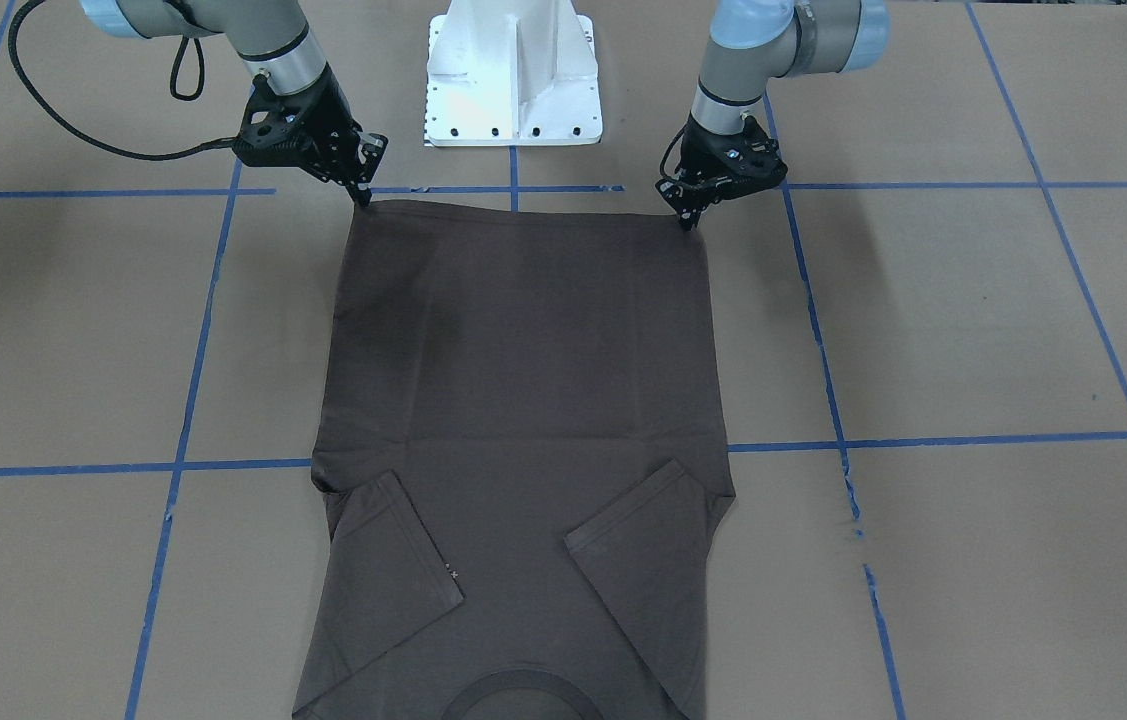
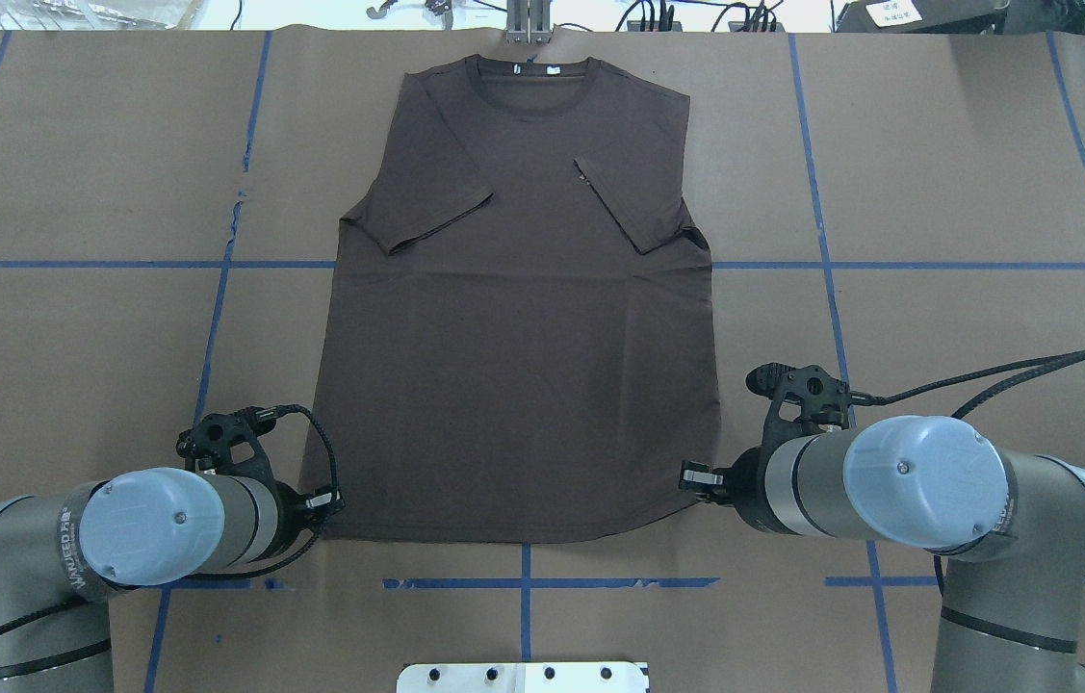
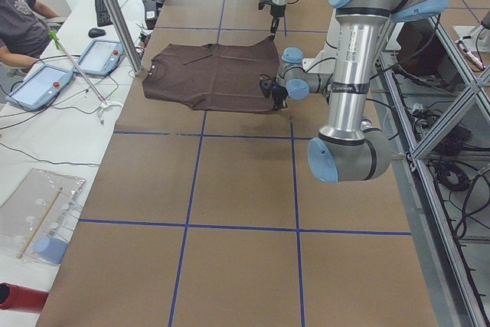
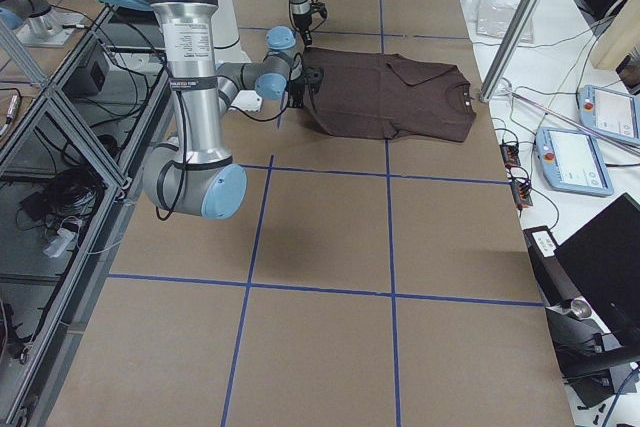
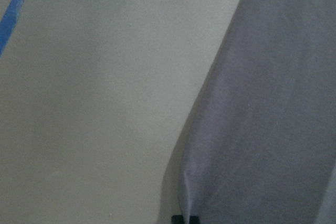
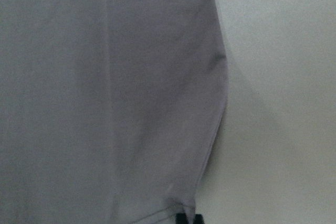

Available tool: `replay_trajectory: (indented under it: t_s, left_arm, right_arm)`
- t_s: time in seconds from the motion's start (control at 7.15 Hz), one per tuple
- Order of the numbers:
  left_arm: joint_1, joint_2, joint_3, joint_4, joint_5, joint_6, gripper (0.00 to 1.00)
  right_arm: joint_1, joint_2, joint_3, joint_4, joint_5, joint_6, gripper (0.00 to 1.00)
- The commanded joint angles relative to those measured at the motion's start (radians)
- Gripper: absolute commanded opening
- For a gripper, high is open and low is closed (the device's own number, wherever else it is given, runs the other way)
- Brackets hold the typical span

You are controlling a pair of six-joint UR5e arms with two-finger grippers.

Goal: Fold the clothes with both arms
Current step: 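Grasp both hem corners nearest the robot with left and right grippers, then lift the hem with both grippers and fold it toward the collar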

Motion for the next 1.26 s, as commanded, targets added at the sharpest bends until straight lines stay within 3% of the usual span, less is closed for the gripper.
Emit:
replay_trajectory:
  t_s: [0.0, 0.42, 0.84, 1.12]
  left_arm:
    - [0.001, -0.001, -0.029, 0.01, -0.002, 0.0, 0.0]
    - [0.023, 0.0, -0.242, 0.154, -0.012, 0.012, 0.0]
    - [0.164, 0.005, -0.392, 0.272, -0.014, 0.014, 0.0]
    - [0.247, 0.016, -0.451, 0.335, -0.011, 0.017, 0.0]
  right_arm:
    - [0.0, -0.002, 0.001, 0.0, 0.004, -0.002, 0.0]
    - [0.031, -0.026, 0.073, 0.0, 0.116, -0.003, 0.0]
    - [-0.006, -0.15, 0.232, -0.006, 0.306, 0.0, 0.0]
    - [-0.096, -0.243, 0.315, -0.006, 0.306, 0.008, 0.0]
